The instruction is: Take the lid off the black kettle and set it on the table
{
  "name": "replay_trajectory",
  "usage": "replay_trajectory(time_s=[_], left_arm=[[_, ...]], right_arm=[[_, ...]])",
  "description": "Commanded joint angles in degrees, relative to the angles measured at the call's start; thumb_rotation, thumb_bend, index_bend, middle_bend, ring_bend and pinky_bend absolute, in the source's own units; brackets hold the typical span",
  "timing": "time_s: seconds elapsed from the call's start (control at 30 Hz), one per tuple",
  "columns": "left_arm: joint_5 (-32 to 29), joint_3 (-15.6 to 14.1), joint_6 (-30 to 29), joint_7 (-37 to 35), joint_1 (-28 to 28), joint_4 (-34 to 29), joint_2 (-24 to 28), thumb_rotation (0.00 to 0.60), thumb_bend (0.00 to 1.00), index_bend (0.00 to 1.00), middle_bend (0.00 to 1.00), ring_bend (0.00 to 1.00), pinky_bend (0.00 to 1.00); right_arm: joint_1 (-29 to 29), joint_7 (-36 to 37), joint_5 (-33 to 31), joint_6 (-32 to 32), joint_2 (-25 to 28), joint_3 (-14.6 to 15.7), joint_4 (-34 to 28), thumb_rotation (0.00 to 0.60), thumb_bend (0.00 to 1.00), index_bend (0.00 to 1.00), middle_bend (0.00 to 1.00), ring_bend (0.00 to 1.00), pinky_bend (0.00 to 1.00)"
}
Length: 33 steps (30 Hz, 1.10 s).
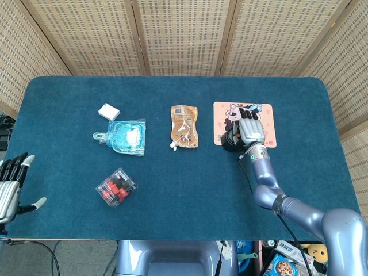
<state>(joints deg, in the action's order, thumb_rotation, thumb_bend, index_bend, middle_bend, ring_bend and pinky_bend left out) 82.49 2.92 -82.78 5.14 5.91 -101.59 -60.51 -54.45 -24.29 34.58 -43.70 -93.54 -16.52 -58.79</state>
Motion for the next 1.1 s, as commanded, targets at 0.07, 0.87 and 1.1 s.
replay_trajectory(time_s=[0.07,0.87,1.1], left_arm=[[0.4,-0.14,-0.16,-0.23,-0.05,-0.06,0.08,0.6,0.17,0.0,0.0,0.0,0.0],[3.9,-1.58,-1.35,-0.77,-0.6,-0.48,0.42,0.6,0.17,0.0,0.0,0.0,0.0],[4.04,-1.63,-1.61,-0.16,-0.71,-0.82,0.33,0.6,0.17,0.0,0.0,0.0,0.0]], right_arm=[[1.24,0.83,2.76,-2.69,3.63,-0.5,-6.15,0.6,0.6,0.64,0.04,0.0,0.08],[15.55,4.33,33.36,-12.97,17.27,15.34,-28.67,0.6,0.6,0.64,0.05,0.0,0.08],[16.72,5.89,35.14,-12.18,15.8,16.1,-26.68,0.6,0.6,0.58,0.03,0.0,0.08]])
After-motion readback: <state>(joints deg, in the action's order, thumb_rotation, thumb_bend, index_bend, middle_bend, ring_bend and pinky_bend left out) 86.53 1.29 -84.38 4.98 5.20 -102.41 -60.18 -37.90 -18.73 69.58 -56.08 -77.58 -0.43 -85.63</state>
